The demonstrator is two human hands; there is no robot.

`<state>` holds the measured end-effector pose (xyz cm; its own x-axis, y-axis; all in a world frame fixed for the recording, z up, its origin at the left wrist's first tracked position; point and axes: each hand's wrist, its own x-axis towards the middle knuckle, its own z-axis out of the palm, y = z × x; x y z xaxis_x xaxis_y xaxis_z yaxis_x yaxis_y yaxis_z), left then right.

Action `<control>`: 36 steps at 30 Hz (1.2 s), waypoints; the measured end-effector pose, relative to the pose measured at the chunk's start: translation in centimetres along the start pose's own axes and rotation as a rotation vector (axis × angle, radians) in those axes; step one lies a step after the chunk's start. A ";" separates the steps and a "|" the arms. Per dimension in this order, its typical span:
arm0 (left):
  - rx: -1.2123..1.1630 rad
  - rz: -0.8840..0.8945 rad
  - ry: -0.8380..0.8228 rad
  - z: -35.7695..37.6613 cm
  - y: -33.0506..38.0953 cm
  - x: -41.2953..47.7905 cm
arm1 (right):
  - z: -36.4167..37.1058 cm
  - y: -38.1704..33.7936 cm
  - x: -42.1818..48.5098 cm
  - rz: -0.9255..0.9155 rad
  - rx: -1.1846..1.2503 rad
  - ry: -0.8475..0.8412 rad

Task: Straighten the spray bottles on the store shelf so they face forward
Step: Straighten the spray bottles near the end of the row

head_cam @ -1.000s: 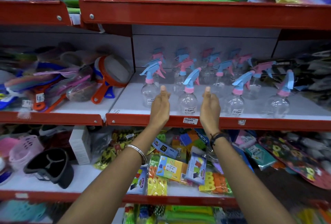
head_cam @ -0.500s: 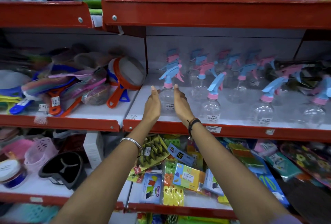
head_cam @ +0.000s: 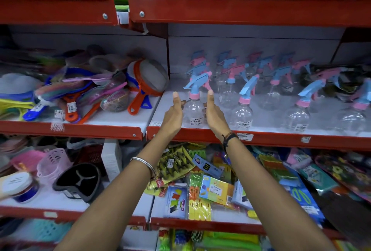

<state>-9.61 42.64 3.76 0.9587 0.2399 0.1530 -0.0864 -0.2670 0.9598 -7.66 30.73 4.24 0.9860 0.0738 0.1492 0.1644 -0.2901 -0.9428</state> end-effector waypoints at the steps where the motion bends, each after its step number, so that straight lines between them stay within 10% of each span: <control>1: 0.017 0.004 -0.001 -0.1 0.3 -0.5 | -0.1 0.0 -0.4 0.000 -0.010 0.006; 36: 0.085 0.091 0.103 1.1 0.7 -3.3 | 0.8 1.7 -1.7 -0.112 0.037 0.093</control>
<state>-12.51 40.65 3.71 0.9146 0.3046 0.2659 -0.1441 -0.3689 0.9182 -9.10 30.87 2.11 0.9600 0.0150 0.2796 0.2744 -0.2499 -0.9286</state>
